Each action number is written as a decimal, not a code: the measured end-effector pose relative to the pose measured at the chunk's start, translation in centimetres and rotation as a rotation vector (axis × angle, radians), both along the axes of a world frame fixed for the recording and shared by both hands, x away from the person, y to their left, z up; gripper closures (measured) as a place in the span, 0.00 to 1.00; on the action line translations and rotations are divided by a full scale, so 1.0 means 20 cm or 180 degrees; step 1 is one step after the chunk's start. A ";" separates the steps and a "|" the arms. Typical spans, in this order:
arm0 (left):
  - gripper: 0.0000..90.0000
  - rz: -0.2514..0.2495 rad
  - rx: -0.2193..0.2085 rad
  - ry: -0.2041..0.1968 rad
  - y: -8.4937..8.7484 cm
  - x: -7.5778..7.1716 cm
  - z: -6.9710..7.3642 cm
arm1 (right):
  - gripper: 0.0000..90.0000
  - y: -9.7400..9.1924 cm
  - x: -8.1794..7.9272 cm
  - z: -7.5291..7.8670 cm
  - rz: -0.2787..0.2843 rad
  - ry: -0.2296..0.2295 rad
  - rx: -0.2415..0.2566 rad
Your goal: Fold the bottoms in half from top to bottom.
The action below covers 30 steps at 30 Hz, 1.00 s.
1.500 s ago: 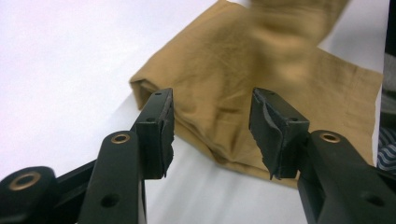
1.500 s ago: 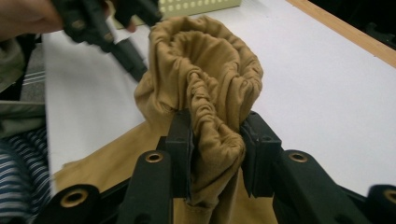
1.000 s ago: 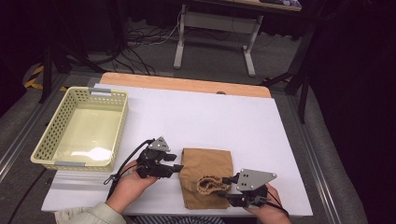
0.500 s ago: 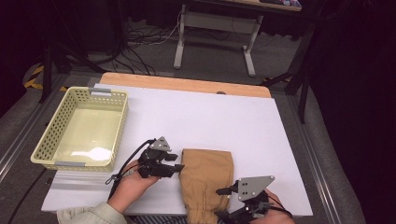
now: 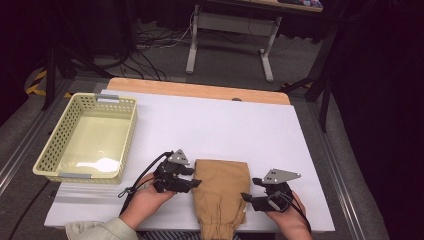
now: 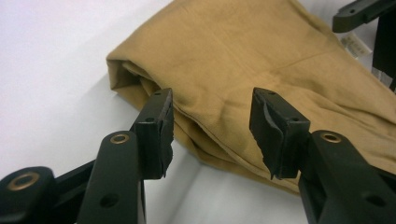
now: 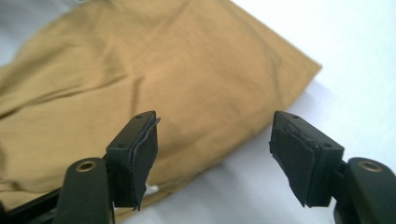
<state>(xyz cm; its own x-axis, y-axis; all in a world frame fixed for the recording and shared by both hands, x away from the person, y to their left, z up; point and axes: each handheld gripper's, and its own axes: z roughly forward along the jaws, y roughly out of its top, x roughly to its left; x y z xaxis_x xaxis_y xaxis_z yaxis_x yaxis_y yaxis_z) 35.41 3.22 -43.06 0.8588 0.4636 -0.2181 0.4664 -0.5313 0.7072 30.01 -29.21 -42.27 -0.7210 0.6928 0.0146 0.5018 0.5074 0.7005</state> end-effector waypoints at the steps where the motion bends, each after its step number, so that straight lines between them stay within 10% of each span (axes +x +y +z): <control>1: 0.56 -0.0010 0.0020 0.0025 -0.01 0.00 -0.01 | 0.37 -0.01 0.01 -0.02 -0.0059 0.0039 -0.0055; 9: 0.61 -0.0062 0.0141 0.0170 -0.03 0.00 -0.06 | 0.49 0.00 0.02 -0.08 -0.0024 0.0251 -0.0065; 14: 0.75 -0.0107 0.0219 0.0237 -0.06 -0.01 -0.08 | 0.73 0.01 0.02 -0.10 0.0088 0.0406 -0.0001; 20: 0.95 -0.0118 0.0255 0.0257 -0.08 -0.02 -0.07 | 0.87 0.03 0.00 -0.09 0.0116 0.0303 -0.0073; 30: 0.96 -0.0096 0.0017 0.0225 -0.05 -0.03 0.00 | 0.95 0.00 -0.02 -0.01 0.0127 0.0275 0.0217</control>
<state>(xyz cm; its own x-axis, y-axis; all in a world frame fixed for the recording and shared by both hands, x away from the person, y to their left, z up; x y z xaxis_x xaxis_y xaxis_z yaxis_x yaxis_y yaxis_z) 34.88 2.31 -43.15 0.8550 0.4390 -0.2762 0.4987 -0.5497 0.6702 29.68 -29.28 -42.49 -0.7421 0.6588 0.1240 0.5422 0.4810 0.6889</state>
